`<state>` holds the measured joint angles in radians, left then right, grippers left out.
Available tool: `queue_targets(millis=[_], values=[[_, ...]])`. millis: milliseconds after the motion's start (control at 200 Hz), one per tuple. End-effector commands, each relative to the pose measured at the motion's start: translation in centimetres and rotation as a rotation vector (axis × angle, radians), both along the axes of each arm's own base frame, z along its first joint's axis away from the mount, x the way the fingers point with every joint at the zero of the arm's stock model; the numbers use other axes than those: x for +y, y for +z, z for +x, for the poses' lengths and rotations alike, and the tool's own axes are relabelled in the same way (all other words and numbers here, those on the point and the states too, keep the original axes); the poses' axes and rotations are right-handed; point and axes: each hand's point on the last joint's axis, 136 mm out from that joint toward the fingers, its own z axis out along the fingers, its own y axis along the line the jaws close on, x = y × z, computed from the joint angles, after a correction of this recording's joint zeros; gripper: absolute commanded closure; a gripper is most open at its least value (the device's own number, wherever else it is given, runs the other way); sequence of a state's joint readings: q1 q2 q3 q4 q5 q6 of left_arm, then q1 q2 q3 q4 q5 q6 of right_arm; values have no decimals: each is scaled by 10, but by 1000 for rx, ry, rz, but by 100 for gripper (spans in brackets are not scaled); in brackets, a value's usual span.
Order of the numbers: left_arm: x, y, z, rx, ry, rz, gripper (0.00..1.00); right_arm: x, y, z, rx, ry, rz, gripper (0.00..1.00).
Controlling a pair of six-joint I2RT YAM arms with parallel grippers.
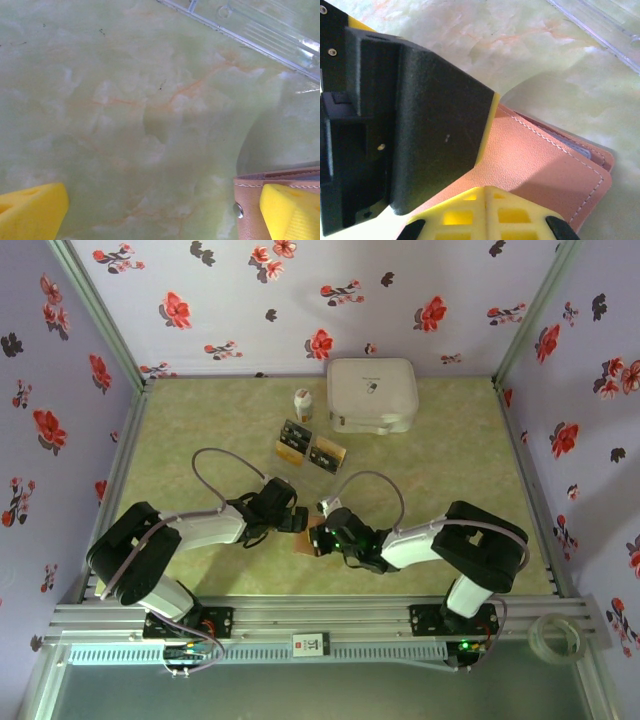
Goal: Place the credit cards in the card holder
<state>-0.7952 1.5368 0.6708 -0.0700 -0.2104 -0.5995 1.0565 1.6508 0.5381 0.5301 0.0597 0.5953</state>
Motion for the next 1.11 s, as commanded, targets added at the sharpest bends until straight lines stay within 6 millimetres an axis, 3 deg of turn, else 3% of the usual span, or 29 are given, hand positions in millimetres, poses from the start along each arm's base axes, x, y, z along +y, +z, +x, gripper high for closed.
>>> queue_targets(millis=[0, 310, 505, 710, 910, 1100], values=[[25, -24, -22, 90, 38, 77, 0, -47, -73, -43, 198, 46, -318, 100], [25, -18, -22, 81, 35, 64, 0, -55, -97, -50, 269, 41, -362, 100], [24, -12, -19, 70, 38, 53, 0, -49, -80, -46, 259, 49, -330, 100], [28, 5, -8, 52, 86, 24, 0, -33, -36, -28, 219, 54, -239, 93], [35, 27, 3, 23, 120, -3, 0, -17, 26, -7, 148, 63, -142, 61], [44, 40, 2, 3, 129, -15, 0, -26, 67, 5, 93, 38, -110, 56]])
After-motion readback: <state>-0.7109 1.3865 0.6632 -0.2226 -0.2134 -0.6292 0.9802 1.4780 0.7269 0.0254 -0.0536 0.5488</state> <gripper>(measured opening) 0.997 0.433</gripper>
